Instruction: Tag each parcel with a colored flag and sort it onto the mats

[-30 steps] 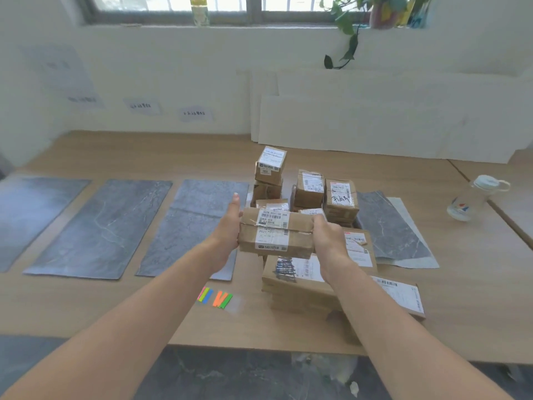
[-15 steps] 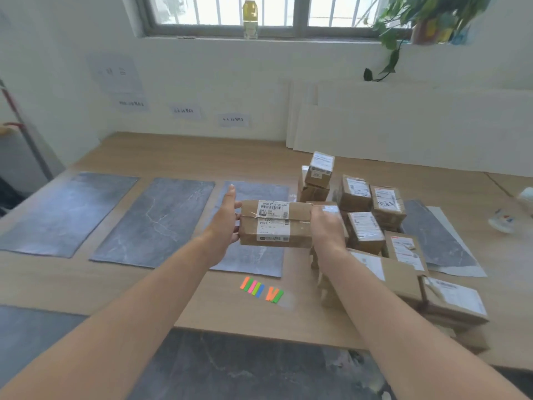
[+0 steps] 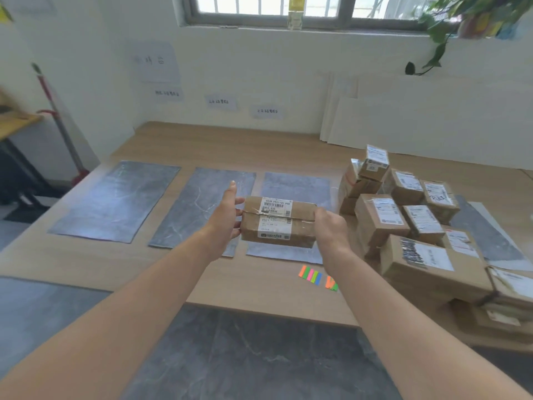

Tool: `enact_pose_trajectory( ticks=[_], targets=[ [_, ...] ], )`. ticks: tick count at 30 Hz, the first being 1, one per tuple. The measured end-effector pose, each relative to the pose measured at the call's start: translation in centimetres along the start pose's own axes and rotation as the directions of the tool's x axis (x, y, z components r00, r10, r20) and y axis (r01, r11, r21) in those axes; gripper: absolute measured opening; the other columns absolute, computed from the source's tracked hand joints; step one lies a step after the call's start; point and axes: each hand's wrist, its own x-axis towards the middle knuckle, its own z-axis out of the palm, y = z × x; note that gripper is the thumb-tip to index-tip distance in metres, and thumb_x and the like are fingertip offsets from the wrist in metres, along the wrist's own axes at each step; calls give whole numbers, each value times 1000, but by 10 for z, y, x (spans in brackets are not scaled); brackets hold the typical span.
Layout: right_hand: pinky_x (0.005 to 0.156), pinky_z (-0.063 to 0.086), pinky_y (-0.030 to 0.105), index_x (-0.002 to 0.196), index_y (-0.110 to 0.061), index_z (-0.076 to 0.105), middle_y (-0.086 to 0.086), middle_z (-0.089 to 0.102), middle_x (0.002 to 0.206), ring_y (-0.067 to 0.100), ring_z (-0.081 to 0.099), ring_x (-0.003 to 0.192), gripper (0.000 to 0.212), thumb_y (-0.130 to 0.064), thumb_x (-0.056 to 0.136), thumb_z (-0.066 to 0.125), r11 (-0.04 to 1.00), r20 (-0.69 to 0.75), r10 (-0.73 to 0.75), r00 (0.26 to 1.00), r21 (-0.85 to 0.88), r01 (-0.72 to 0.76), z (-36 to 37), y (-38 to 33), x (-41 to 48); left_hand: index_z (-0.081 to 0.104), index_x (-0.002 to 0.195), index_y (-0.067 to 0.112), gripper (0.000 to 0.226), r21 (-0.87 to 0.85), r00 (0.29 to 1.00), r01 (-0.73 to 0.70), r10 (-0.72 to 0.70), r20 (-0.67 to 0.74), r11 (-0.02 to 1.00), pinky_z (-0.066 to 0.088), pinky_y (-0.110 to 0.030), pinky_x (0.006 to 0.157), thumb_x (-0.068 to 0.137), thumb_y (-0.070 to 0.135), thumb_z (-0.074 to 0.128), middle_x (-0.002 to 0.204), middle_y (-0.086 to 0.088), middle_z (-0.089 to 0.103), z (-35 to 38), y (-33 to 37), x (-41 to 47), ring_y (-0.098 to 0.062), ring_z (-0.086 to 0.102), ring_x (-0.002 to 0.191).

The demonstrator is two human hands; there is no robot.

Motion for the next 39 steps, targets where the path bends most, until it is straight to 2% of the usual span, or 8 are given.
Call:
enact_pose_trajectory(
  ticks=[2,6,10,16,22,29,35,39],
  targets=[
    [61,23,36,67,-21,31,-1,32,66,19,29,63,35,-27,99,43,1000,20,-2,1000,-6,2,16,-2,-3,53,135,13,65,-9,1000,6,-7,-4,1000,51,-34,83,103,61,24,105,-3,60,-16,-2,2,-19,63,90],
    [61,27,36,69,-19,38,-1,38,66,19,34,64,31,-26,99,42,1000,76,13,997,-18,-12,43,-4,2,54,133,14,64,-15,999,18,-19,-48,1000,46,-34,88,103,62,23,107,-2,58,-42,-7,13,-18,62,92],
    [65,35,35,75,-18,51,3,51,75,21,45,70,26,-31,96,43,999,148,25,989,-26,-21,75,1,13,55,127,16,58,-26,993,25,-28,-116,999,48,-30,74,105,59,23,105,-2,58,-62,-15,23,-18,61,90],
    [64,32,35,78,-18,49,4,45,76,20,40,70,20,-29,94,44,999,218,30,975,-40,-21,111,10,29,57,120,17,56,-30,984,42,-47,-173,999,45,-41,101,105,58,24,108,-5,60,-89,-29,46,-21,63,96],
    [64,32,34,77,-20,52,3,45,74,19,39,69,19,-33,88,45,994,206,87,975,-75,-73,146,23,31,56,124,17,56,-15,981,99,-100,-166,995,47,-38,92,105,59,24,113,-6,59,-118,-41,67,-22,63,99],
    [58,25,33,62,-21,36,-1,36,63,19,32,62,36,-26,96,47,989,116,136,984,-74,-128,202,39,27,58,118,18,54,32,983,158,-154,-98,987,45,-36,90,105,57,23,105,-3,59,-167,-60,105,-21,63,92],
    [53,19,32,63,-23,28,-6,27,59,18,25,59,37,-26,94,48,983,-3,172,985,-72,-172,242,54,11,59,117,19,54,88,980,197,-199,15,976,46,-40,101,104,59,26,103,-3,58,-210,-76,137,-24,63,93],
    [52,20,31,60,-21,28,-14,25,43,15,25,54,42,-27,97,47,967,-35,235,971,-91,-237,263,73,-7,57,128,15,60,107,963,260,-266,46,960,46,-43,106,103,61,28,101,-6,61,-231,-101,152,-24,66,92]
  ],
)
